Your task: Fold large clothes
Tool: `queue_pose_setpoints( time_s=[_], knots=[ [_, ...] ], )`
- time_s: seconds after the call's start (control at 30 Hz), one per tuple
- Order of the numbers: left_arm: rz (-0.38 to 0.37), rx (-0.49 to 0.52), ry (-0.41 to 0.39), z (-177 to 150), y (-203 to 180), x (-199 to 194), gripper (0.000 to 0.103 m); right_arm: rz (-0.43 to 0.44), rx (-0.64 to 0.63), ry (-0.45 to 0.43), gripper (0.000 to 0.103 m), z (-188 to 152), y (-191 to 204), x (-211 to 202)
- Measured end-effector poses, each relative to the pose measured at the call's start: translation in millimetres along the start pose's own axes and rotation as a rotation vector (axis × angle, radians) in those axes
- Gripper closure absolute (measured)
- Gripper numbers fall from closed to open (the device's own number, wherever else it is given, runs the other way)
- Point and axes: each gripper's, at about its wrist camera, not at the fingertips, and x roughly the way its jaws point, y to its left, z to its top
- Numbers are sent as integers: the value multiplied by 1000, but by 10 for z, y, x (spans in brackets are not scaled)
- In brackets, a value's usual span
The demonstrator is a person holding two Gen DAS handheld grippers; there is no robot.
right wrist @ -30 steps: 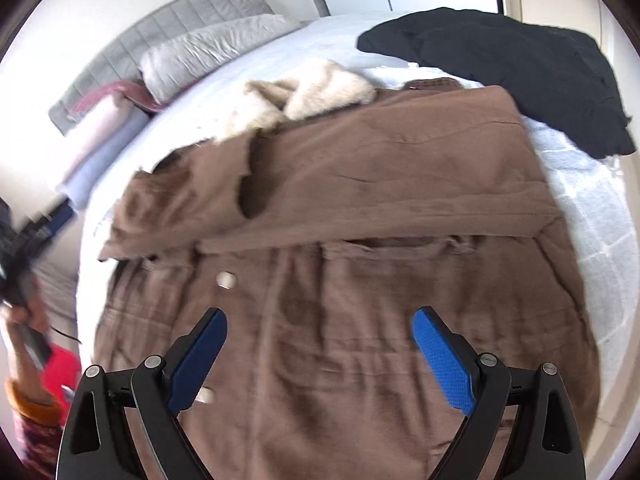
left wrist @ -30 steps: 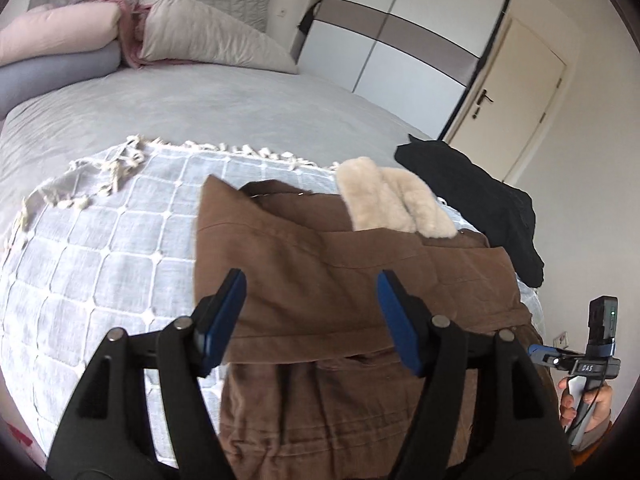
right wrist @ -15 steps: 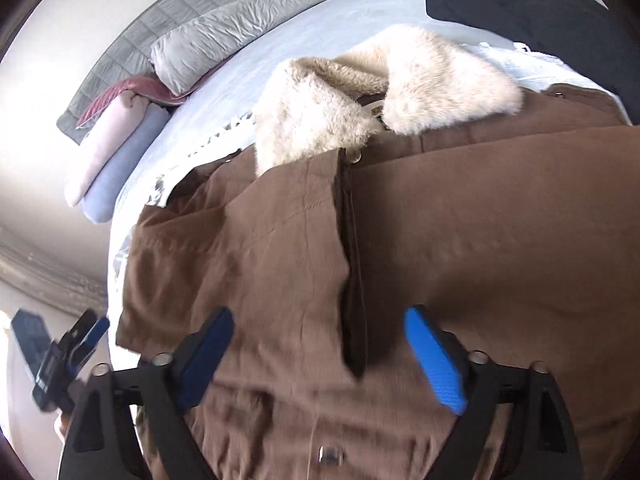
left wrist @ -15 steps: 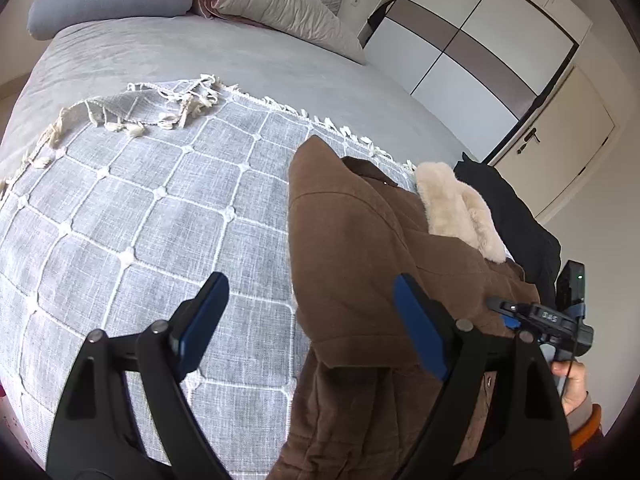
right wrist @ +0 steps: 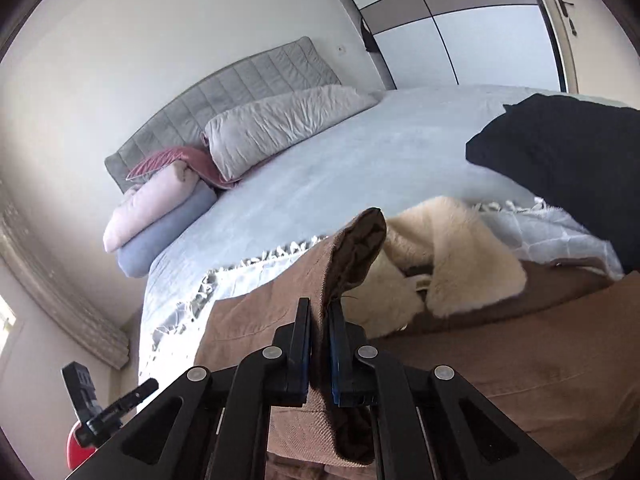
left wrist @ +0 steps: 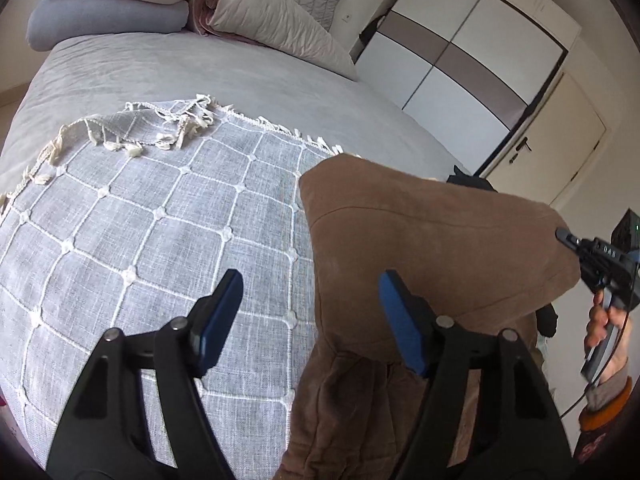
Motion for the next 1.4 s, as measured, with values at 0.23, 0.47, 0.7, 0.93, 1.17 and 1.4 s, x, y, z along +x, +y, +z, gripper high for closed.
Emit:
queue_pose_setpoints(
  time_s=[0.23, 0.47, 0.7, 0.93, 1.17, 1.4],
  knots=[
    [-36, 241, 246, -356, -432, 504, 31, -53, 117, 63, 96, 50, -548, 90],
    [48, 316, 241, -477, -620, 688, 38, -13, 123, 56, 96, 119, -512, 40],
    [111, 174, 278, -337, -305, 640, 80, 18, 91, 74, 96, -76, -431, 0],
    [78, 224, 337, -233, -256, 333, 62, -266, -6, 270, 96, -951, -1004, 524],
    [107, 261, 173, 234, -618, 251, 54, -250, 14, 168, 84, -827, -1039, 127],
    [112, 339, 120, 388, -1080, 1190, 54, -250, -79, 82, 54, -618, -610, 286]
  ],
)
